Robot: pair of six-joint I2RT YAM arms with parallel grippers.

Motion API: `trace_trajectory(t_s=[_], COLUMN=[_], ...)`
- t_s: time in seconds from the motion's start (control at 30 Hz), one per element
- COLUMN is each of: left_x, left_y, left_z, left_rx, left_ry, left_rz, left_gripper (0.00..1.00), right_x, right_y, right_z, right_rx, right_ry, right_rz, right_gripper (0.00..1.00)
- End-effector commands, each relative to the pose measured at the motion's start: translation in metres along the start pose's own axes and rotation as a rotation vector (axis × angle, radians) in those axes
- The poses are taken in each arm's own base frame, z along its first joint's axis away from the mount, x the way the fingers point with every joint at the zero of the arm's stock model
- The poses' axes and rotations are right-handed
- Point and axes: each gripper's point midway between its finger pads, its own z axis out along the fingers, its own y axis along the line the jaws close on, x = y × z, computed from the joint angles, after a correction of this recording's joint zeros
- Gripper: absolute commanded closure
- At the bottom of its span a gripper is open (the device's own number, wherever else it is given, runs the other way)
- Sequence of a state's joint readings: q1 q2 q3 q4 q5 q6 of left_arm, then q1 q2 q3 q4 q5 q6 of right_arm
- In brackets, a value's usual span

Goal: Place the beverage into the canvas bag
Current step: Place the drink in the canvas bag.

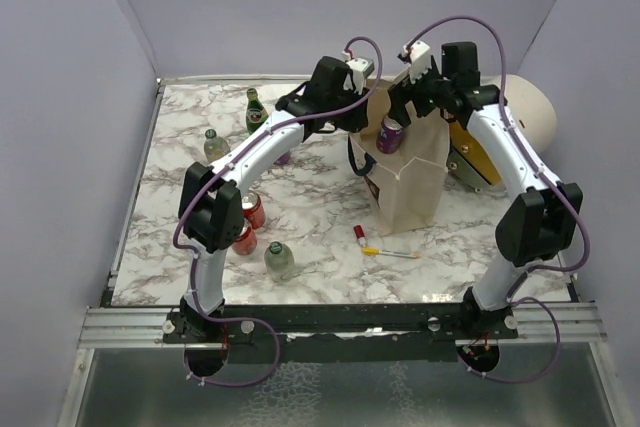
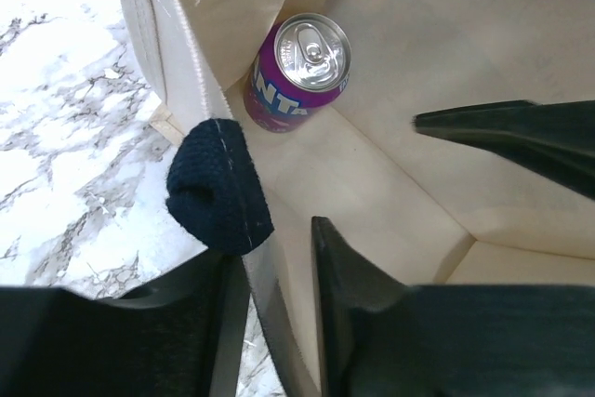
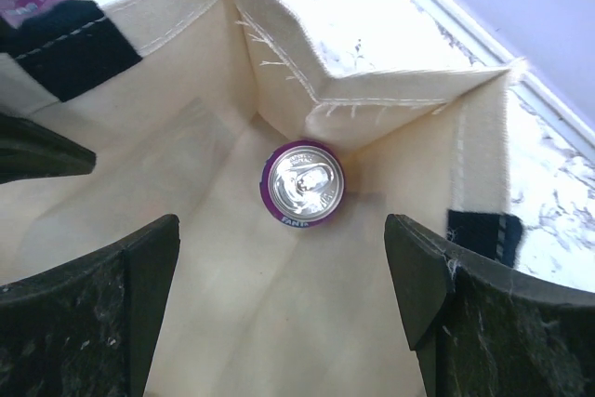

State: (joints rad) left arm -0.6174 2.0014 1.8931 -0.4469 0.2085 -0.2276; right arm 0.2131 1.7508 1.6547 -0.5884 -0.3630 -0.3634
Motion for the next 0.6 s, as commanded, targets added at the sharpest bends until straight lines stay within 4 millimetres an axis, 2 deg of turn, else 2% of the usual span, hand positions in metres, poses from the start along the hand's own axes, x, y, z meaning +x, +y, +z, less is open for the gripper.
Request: trace_trajectory(t_s=[0.0, 0.17, 0.3, 0.47, 0.57], left_x=[-0.025, -0.038, -0.051, -0.067, -0.071], left_y=[-0.014, -0.020, -0.027, -0.027, -0.015], left_z=[-0.006, -0.021, -0.043, -0.074, -0.091], left_rx=[0.045, 0.060, 0.074, 0.035, -0.042], left_ry=[-0.068, -0.106, -0.142, -0.198, -0.215], left_rz=[0.039, 0.101, 0.163, 0.255, 0.336], left_gripper=[0.63, 0.46, 0.33, 0.28, 0.25], right_x=[-0.042, -0.058, -0.070, -0.090, -0.100], right_y=[0.000, 0.004, 0.007, 0.012, 0.018], right_z=[-0.048, -0.069, -0.077, -0.085, -0.089], right_rx=[0.024, 0.035, 0.028, -0.004, -0.034], right_ry=[-0.103, -0.149, -0.186, -0.241, -0.273], right_rz=[-0.021, -0.041, -0.046, -0.019, 0.000], right_gripper=[0.10, 0.10, 0.09, 0.09, 0.09])
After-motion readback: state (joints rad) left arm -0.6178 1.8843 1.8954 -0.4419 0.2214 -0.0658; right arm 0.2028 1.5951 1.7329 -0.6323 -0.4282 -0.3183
